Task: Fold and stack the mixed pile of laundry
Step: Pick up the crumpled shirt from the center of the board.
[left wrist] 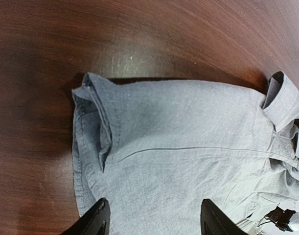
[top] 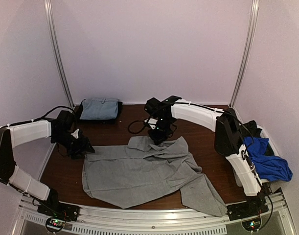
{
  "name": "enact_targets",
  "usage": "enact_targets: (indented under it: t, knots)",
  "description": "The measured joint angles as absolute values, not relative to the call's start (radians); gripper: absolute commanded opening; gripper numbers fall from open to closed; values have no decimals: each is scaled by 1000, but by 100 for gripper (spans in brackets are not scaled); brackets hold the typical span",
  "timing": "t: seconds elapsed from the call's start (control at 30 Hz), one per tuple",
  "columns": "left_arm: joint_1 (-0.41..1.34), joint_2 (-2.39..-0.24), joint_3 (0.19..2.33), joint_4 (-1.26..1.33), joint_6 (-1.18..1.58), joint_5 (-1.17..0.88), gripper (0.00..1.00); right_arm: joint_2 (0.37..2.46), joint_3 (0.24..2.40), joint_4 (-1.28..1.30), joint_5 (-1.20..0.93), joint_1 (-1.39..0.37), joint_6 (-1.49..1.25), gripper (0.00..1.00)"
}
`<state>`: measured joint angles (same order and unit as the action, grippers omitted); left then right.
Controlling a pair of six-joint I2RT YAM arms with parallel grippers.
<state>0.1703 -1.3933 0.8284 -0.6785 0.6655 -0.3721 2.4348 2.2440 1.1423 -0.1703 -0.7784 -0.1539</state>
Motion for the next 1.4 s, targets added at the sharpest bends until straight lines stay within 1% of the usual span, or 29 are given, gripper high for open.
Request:
enact_targets:
  t: [0.17,0.4,0.57,0.7,0.73,0.8,0.93,1.0,1.17,1.23,1.27,1.4]
  knots:
    - [170,-1415,817,-648,679,-374,61,2374,2228,1114,-170,-743,-198,0]
    - [171,-1446,767,-577,699,-385,62,2230,2157,1020,-251,-702,-263,0]
    - [171,-1508,747,-512,716,-385,62,2212,2154,991,-286,-690,-281,0]
    - [171,-1531,744,-459,731,-395,59,2209,2134,988,-298,-683,-293,0]
    - [171,-1534,744,-445,734,-398,57,2205,2125,986,-301,-683,-296,0]
    - [171,-1538,744,-423,741,-397,51,2186,2097,977,-311,-678,-303,0]
    - [171,-1538,744,-393,751,-397,33,2109,2025,948,-338,-646,-330,0]
    - [171,-1538,744,-380,752,-397,26,2060,1996,931,-353,-619,-346,0]
    - [171,-1538,752,-359,755,-397,12,1972,1966,889,-382,-568,-372,0]
    - [171,-1538,769,-359,753,-395,2,1958,1961,880,-388,-562,-375,0]
    - [171,-1539,783,-361,750,-395,0,1953,1956,875,-390,-562,-375,0]
    - [171,-1550,837,-361,742,-392,0,1949,1942,871,-401,-555,-376,0]
